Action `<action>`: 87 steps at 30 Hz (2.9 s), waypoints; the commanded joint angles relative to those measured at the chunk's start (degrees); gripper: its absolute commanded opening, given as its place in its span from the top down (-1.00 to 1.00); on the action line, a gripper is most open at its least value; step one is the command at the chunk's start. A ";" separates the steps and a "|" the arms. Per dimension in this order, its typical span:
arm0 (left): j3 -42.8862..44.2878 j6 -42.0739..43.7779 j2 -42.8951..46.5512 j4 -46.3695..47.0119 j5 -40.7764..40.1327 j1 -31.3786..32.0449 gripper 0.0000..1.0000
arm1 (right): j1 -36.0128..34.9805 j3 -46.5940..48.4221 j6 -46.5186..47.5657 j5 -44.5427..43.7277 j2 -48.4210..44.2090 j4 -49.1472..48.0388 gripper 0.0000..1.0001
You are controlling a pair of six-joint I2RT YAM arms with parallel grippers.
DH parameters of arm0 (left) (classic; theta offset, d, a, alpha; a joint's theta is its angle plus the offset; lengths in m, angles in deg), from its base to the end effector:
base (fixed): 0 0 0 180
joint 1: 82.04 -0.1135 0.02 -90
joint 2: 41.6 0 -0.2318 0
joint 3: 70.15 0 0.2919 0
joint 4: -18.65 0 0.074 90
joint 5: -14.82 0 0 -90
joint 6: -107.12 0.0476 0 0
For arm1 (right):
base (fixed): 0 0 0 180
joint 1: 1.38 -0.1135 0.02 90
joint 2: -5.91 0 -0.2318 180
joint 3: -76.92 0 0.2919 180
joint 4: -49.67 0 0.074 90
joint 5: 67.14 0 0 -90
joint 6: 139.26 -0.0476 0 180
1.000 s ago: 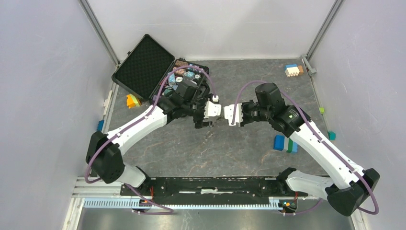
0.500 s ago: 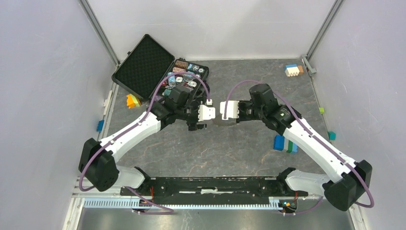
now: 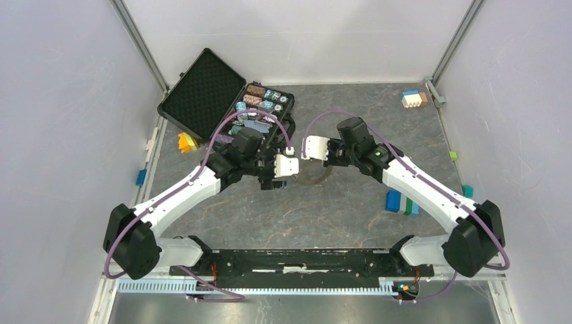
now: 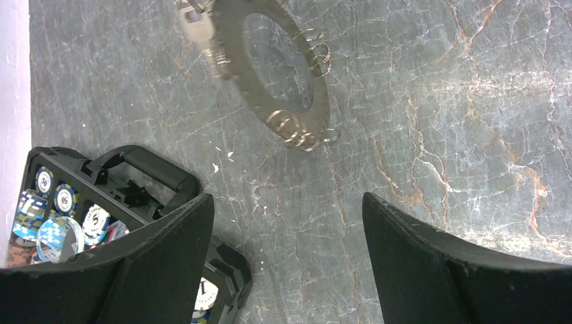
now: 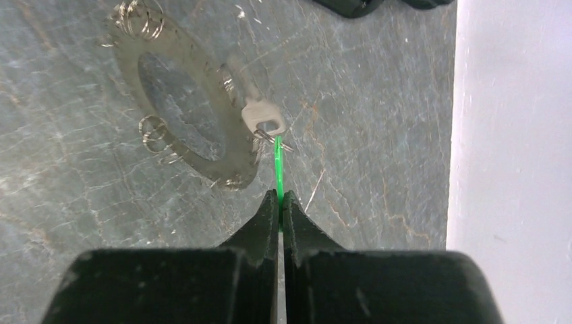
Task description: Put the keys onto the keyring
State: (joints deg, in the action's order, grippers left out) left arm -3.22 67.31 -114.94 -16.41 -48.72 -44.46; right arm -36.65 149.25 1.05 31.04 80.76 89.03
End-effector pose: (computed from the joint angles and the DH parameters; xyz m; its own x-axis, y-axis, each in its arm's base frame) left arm 0.2494 -0.2187 0.2258 0.2866 0.6472 -0.7064 0.9221 0.0136 0.3867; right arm 0.2747 0.2026 0.2436 0.1583 -0.8210 -0.5486 -0.8397 0.1804 -0.5123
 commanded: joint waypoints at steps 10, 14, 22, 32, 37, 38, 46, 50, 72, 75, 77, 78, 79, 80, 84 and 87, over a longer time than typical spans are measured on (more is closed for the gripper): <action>-1.98 -1.34 2.37 2.23 1.69 -0.23 -0.75 | 5.75 2.39 -3.72 -7.42 9.67 -5.24 1.00; -2.49 -1.05 2.61 1.94 2.00 -0.23 -0.75 | 7.71 2.46 -3.48 -7.83 13.53 -5.44 0.98; -3.37 -0.06 2.86 0.88 3.05 -0.22 -0.75 | 12.60 2.17 -3.09 -7.79 20.60 -5.05 0.95; -3.74 0.13 2.75 0.57 3.94 -0.19 -0.76 | 17.17 3.12 -4.84 -6.95 26.09 -6.38 0.78; -3.74 0.16 2.74 0.61 4.37 -0.14 -0.77 | 19.40 3.58 -5.78 -6.69 28.30 -6.81 0.66; -3.66 0.23 2.68 0.61 4.39 -0.14 -0.77 | 19.75 3.61 -5.91 -6.60 28.57 -6.85 0.62; -4.05 0.51 2.66 0.44 4.17 -0.13 -0.78 | 21.01 0.81 -5.42 1.54 24.70 -6.93 0.02; -4.26 0.60 2.72 0.42 3.98 -0.15 -0.79 | 20.95 -0.07 -4.53 8.36 21.74 -6.42 -0.18; -4.43 -0.14 3.64 0.35 3.64 -0.14 -0.81 | 20.46 4.89 -6.30 10.61 28.88 -9.51 -0.11; -4.61 -0.11 3.71 0.35 3.78 -0.14 -0.81 | 20.46 5.10 -6.90 9.61 28.45 -10.30 -0.09; -4.75 -0.06 3.82 0.35 3.71 -0.12 -0.82 | 20.50 5.19 -7.44 9.30 28.17 -11.08 -0.07; -4.79 -0.04 3.88 0.35 3.69 -0.16 -0.82 | 20.51 5.38 -7.63 9.23 28.16 -11.23 -0.06; -4.87 -0.03 3.98 0.35 3.70 -0.20 -0.82 | 20.54 5.63 -7.87 9.21 28.24 -11.31 -0.05; -4.84 -0.02 4.04 0.35 3.65 -0.14 -0.82 | 20.50 5.92 -8.13 8.91 28.48 -11.38 -0.05; -5.22 0.12 4.25 0.35 3.58 -0.15 -0.82 | 20.54 6.82 -9.37 7.88 29.70 -11.81 -0.03; -5.41 0.16 4.41 0.35 3.36 -0.12 -0.82 | 20.51 6.73 -10.54 6.69 30.09 -12.71 -0.02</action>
State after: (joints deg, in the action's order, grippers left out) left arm -8.11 67.33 -112.05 -16.93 -46.10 -44.46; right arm -16.02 153.90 -7.17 39.54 109.98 78.81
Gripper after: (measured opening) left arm 0.909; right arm 0.515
